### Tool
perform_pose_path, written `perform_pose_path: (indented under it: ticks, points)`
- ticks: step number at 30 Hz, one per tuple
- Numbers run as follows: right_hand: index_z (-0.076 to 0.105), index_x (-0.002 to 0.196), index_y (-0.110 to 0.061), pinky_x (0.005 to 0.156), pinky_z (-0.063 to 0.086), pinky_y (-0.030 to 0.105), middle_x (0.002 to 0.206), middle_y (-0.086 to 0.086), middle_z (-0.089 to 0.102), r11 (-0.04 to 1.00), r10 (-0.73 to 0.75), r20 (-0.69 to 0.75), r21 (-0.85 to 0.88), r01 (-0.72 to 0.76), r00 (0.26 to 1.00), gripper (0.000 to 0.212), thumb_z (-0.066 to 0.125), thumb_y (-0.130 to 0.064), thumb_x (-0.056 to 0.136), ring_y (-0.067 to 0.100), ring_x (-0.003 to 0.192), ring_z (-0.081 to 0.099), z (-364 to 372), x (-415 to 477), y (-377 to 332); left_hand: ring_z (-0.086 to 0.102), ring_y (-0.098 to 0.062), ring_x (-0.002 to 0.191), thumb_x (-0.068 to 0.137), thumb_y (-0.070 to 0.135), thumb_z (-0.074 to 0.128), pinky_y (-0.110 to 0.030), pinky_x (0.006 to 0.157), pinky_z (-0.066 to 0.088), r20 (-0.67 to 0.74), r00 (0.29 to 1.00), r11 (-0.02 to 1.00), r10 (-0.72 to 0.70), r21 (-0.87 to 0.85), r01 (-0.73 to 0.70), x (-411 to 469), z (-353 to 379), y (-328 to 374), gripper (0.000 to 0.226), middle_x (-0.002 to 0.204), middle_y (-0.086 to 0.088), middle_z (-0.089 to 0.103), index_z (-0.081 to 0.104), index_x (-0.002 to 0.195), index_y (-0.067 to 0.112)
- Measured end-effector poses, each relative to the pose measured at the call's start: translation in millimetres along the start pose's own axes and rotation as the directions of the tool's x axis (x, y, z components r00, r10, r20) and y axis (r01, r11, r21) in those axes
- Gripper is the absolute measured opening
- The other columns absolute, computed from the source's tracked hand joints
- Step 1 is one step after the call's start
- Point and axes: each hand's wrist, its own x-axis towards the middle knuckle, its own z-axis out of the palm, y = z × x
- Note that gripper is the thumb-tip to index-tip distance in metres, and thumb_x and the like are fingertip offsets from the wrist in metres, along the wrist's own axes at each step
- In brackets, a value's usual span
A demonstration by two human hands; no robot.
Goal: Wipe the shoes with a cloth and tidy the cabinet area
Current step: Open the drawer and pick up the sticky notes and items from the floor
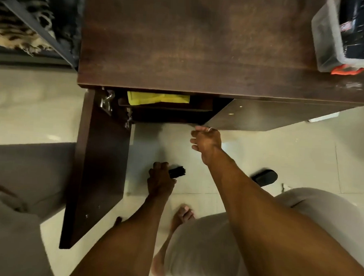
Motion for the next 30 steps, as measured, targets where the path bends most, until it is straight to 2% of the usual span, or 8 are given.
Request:
perform_pose_path:
  ticks: [5, 9, 17, 19, 22, 24, 27, 30]
  points:
    - [0.062, 0.100, -0.014, 0.059, 0.053, 0.023, 0.092, 0.010, 0.067, 0.995, 0.089, 0.051, -0.041, -0.087, 0.995, 0.022, 0.047, 0.002, 0.099, 0.018, 0.071, 0.060, 15, 15, 26, 0.045, -0.031, 0.126, 0.084, 0.032, 0.079, -0.043, 0.094, 0.049, 0.004, 1.000, 0.973, 0.003, 0.230, -0.004, 27, 31, -16, 0.064, 0.140, -0.006, 0.042, 0.048, 0.139, 0.023]
    - [0.058, 0.074, -0.026, 0.094, 0.053, 0.034, 0.100, 0.004, 0.072, 0.987, 0.078, 0.037, -0.146, -0.071, 0.996, 0.033, 0.056, 0.002, 0.092, 0.019, 0.090, 0.067, 23, 33, 47, 0.050, -0.030, 0.120, 0.097, 0.019, 0.060, -0.041, 0.087, 0.051, -0.044, 0.995, 0.864, 0.087, 0.500, -0.053, 41, 44, -19, 0.040, 0.134, -0.007, 0.050, 0.050, 0.135, 0.017]
    - [0.060, 0.076, -0.024, 0.103, 0.053, 0.041, 0.108, 0.001, 0.071, 0.933, 0.019, 0.045, -0.359, -0.002, 0.999, 0.025, 0.069, -0.005, 0.089, 0.022, 0.101, 0.067, 22, 31, 18, 0.048, -0.030, 0.122, 0.093, 0.019, 0.065, -0.043, 0.090, 0.050, 0.007, 0.999, 0.936, 0.041, 0.349, -0.041, 40, 17, 10, 0.047, 0.135, -0.005, 0.047, 0.049, 0.137, 0.017]
    - [0.067, 0.094, -0.020, 0.104, 0.051, 0.037, 0.113, 0.003, 0.068, 0.823, -0.024, 0.121, -0.561, 0.088, 0.992, 0.010, 0.070, -0.011, 0.091, 0.023, 0.109, 0.064, 12, 21, 1, 0.048, -0.030, 0.121, 0.092, 0.023, 0.066, -0.042, 0.091, 0.051, 0.023, 0.997, 0.948, 0.069, 0.309, -0.073, 34, -1, 25, 0.048, 0.135, -0.006, 0.048, 0.049, 0.136, 0.016]
    - [0.061, 0.133, -0.017, 0.106, 0.045, 0.029, 0.139, 0.004, 0.057, 0.434, 0.026, 0.312, -0.859, 0.271, 0.950, 0.042, 0.071, -0.022, 0.093, 0.023, 0.127, 0.056, -10, 2, -37, 0.051, -0.030, 0.116, 0.089, 0.025, 0.066, -0.040, 0.084, 0.050, 0.021, 0.989, 0.960, 0.143, 0.238, -0.144, 21, -33, 53, 0.042, 0.124, -0.007, 0.056, 0.051, 0.127, 0.015]
    - [0.055, 0.141, -0.018, 0.103, 0.044, 0.029, 0.142, 0.004, 0.054, 0.233, 0.084, 0.382, -0.906, 0.354, 0.921, 0.049, 0.070, -0.026, 0.095, 0.023, 0.128, 0.054, -30, -15, -70, 0.053, -0.031, 0.111, 0.087, 0.021, 0.064, -0.039, 0.081, 0.049, -0.011, 0.982, 0.966, 0.186, 0.185, -0.181, 10, -54, 74, 0.036, 0.113, -0.008, 0.063, 0.053, 0.120, 0.014]
    - [0.058, 0.140, -0.017, 0.106, 0.045, 0.030, 0.142, 0.002, 0.057, 0.121, 0.064, 0.398, -0.913, 0.389, 0.915, 0.048, 0.069, -0.030, 0.095, 0.023, 0.127, 0.056, -67, -30, -108, 0.055, -0.031, 0.108, 0.084, 0.019, 0.062, -0.038, 0.079, 0.051, -0.062, 0.969, 0.957, 0.241, 0.184, -0.226, -3, -79, 102, 0.033, 0.104, -0.008, 0.066, 0.055, 0.116, 0.016]
    - [0.062, 0.136, -0.019, 0.110, 0.044, 0.032, 0.141, 0.001, 0.059, 0.159, 0.029, 0.355, -0.925, 0.346, 0.935, 0.045, 0.071, -0.032, 0.094, 0.022, 0.127, 0.057, -110, -21, -116, 0.056, -0.031, 0.109, 0.085, 0.023, 0.065, -0.038, 0.083, 0.052, -0.046, 0.960, 0.945, 0.275, 0.195, -0.262, -9, -91, 122, 0.041, 0.109, -0.010, 0.065, 0.053, 0.123, 0.017]
